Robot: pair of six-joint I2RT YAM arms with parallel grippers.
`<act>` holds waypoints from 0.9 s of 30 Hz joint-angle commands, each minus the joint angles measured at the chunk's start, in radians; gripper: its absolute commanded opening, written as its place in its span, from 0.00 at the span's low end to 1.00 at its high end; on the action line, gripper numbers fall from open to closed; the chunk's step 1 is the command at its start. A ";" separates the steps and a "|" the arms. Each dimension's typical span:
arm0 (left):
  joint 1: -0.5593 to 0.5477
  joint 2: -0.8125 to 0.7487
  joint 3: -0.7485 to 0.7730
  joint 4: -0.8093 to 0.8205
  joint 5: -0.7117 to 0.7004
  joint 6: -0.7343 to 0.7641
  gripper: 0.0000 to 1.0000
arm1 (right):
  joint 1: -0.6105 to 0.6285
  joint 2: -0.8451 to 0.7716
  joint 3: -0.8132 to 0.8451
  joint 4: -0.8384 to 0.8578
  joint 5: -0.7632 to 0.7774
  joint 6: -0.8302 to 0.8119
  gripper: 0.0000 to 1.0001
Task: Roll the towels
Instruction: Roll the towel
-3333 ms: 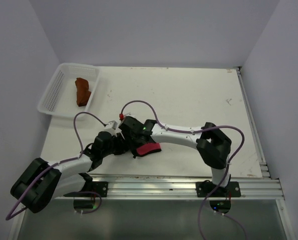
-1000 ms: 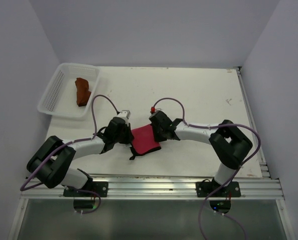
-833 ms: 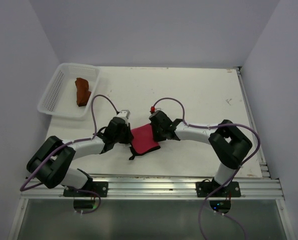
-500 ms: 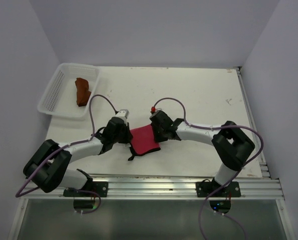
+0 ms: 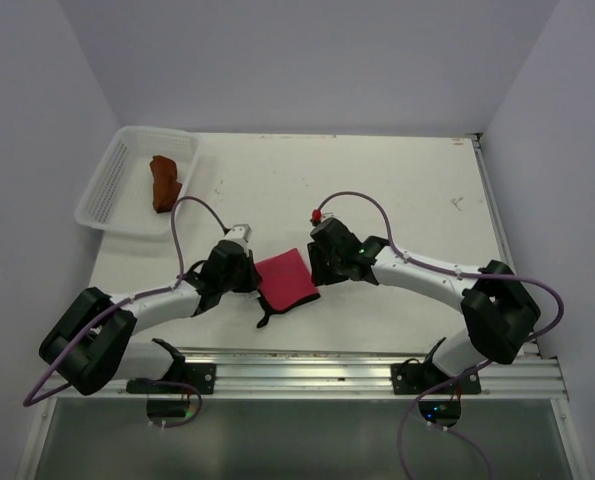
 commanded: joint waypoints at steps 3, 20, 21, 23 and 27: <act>-0.002 -0.043 0.038 -0.032 -0.035 0.003 0.00 | -0.004 -0.004 -0.059 0.056 -0.055 0.076 0.41; -0.002 -0.104 0.076 -0.083 -0.057 0.022 0.00 | -0.010 0.100 -0.134 0.176 -0.107 0.137 0.42; -0.002 -0.110 0.079 -0.084 -0.058 0.022 0.00 | -0.010 0.101 -0.138 0.179 -0.107 0.139 0.39; -0.002 -0.118 0.094 -0.089 -0.055 0.020 0.00 | -0.010 0.103 -0.154 0.196 -0.107 0.149 0.33; -0.002 -0.113 0.153 -0.101 -0.038 0.020 0.10 | -0.010 0.103 -0.171 0.214 -0.107 0.160 0.13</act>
